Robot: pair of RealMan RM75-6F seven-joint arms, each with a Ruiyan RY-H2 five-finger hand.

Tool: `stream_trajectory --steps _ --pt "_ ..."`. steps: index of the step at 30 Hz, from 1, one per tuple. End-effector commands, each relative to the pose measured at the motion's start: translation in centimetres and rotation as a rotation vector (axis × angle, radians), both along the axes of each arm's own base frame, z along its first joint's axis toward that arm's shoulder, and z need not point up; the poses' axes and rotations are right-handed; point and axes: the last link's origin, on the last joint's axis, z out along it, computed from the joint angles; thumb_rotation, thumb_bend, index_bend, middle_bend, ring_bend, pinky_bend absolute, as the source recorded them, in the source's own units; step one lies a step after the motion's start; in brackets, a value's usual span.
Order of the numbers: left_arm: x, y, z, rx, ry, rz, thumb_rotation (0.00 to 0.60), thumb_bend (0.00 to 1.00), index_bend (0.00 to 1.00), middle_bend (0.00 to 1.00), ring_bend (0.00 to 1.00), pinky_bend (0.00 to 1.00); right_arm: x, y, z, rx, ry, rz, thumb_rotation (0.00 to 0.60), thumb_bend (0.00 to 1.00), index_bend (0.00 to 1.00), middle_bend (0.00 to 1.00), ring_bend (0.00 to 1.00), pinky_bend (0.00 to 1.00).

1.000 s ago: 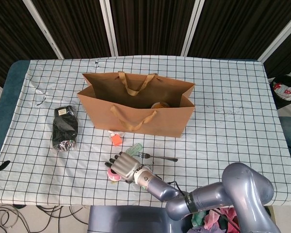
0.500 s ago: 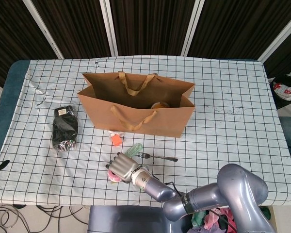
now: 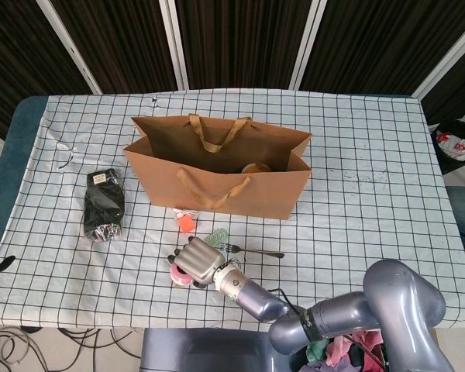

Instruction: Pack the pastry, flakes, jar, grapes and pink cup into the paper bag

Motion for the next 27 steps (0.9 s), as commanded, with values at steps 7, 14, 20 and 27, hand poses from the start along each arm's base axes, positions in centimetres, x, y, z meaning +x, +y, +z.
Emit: stream_trajectory --steps 7,14,20,27 --pt "0.0 0.0 0.0 0.009 0.003 0.004 0.600 0.05 0.15 0.07 0.02 0.13 -4.9 -0.4 10.5 -0.049 -0.151 -0.189 0.600 0.38 0.42 0.43 0.45 0.29" --pt "0.1 -0.1 -0.1 0.003 0.005 0.006 0.600 0.05 0.15 0.07 0.02 0.13 -12.5 -2.2 18.0 -0.222 -0.058 -0.332 0.600 0.38 0.46 0.45 0.46 0.29" --pt "0.1 0.0 -0.3 -0.002 0.006 0.008 0.600 0.05 0.15 0.07 0.02 0.13 -18.1 -4.6 25.1 -0.416 0.026 -0.477 0.600 0.39 0.46 0.45 0.46 0.29" --pt "0.1 0.0 -0.1 0.003 0.000 0.005 0.600 0.05 0.15 0.07 0.02 0.13 -18.5 -7.5 31.1 -0.620 -0.096 -0.540 0.600 0.39 0.47 0.45 0.46 0.29"
